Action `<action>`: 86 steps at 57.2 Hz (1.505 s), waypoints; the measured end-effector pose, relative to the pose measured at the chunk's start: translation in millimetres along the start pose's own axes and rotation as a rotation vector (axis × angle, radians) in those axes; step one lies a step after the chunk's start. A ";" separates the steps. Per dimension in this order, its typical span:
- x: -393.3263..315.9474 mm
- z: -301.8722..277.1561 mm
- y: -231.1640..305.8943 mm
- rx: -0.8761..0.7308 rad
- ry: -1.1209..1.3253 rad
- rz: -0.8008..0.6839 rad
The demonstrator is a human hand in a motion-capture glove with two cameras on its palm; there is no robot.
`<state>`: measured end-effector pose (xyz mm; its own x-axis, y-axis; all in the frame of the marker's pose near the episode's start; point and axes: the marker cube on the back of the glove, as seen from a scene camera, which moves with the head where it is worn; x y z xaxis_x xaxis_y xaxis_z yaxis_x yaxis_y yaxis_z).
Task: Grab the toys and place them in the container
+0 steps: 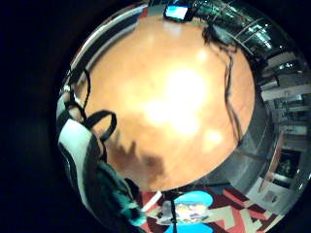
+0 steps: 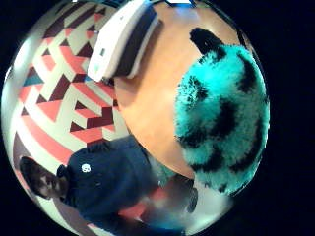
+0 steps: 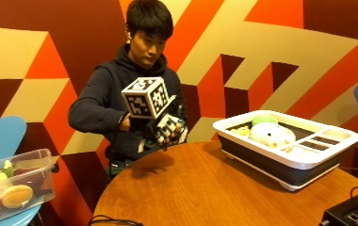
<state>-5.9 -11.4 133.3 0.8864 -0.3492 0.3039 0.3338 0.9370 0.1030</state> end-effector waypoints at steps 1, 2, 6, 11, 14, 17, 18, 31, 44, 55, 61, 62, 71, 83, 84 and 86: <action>-5.2 -7.1 -5.8 0.018 -0.005 -0.007; -10.8 -14.0 -11.6 0.035 -0.008 -0.015; -31.1 -36.7 -33.2 0.085 -0.005 -0.039; -54.7 -58.5 -59.5 0.112 0.009 -0.062; -71.5 -68.2 -72.4 0.124 0.017 -0.073; -83.5 -75.8 -84.9 0.146 0.028 -0.071; -85.4 -78.6 -90.3 0.158 0.040 -0.070; -156.9 -113.0 -152.0 0.287 -0.080 -0.131; -185.8 -109.3 -213.2 0.289 -0.217 -0.091; -257.0 -63.4 -248.5 0.263 -0.178 -0.196; -279.9 -48.7 -261.1 0.234 -0.152 -0.235; -282.9 -46.8 -262.9 0.231 -0.150 -0.239; -293.9 -33.1 -273.7 0.172 -0.108 -0.231; -289.6 -41.7 -270.1 0.185 -0.103 -0.209; -288.6 -42.9 -269.2 0.186 -0.097 -0.206; -287.2 -44.9 -267.6 0.189 -0.082 -0.200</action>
<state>-335.4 -162.3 -24.1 0.7773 -0.5327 0.3346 0.4272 0.8374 0.3409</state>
